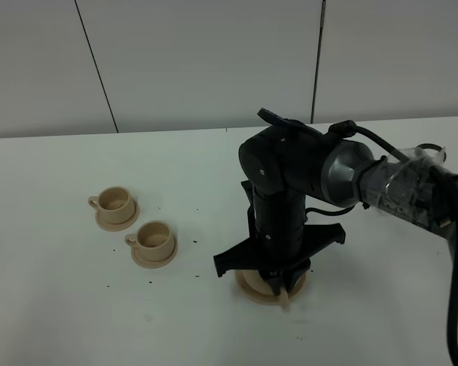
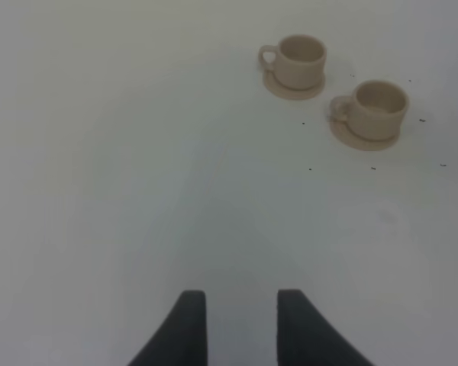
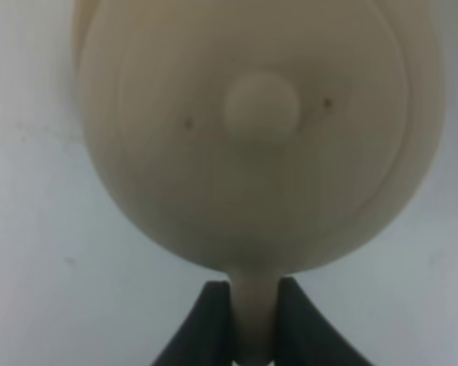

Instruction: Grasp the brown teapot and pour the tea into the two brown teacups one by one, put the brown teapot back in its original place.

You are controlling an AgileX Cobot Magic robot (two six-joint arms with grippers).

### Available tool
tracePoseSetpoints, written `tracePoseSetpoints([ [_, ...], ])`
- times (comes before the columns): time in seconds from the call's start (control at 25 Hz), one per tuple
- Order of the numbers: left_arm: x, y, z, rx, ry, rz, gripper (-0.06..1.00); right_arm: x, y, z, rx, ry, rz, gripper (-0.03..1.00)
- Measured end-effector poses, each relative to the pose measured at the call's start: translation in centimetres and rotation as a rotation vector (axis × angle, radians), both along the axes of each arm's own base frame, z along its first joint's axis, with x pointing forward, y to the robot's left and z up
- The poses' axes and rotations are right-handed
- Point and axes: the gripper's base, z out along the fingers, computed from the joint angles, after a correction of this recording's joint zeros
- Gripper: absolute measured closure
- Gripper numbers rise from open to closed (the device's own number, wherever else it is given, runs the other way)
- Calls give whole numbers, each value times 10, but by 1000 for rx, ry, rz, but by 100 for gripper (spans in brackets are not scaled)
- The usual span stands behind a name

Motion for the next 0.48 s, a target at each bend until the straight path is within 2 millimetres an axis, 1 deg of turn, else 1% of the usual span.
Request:
tracePoseSetpoints([
  [0.12, 0, 0, 0, 0, 0, 0, 65, -1, 1, -7, -7, 26, -4, 74],
  [0.28, 0, 0, 0, 1, 0, 0, 65, -1, 1, -8, -6, 29, -5, 65],
  [0.48, 0, 0, 0, 1, 0, 0, 65, 0, 0, -8, -12, 23, -1, 62],
])
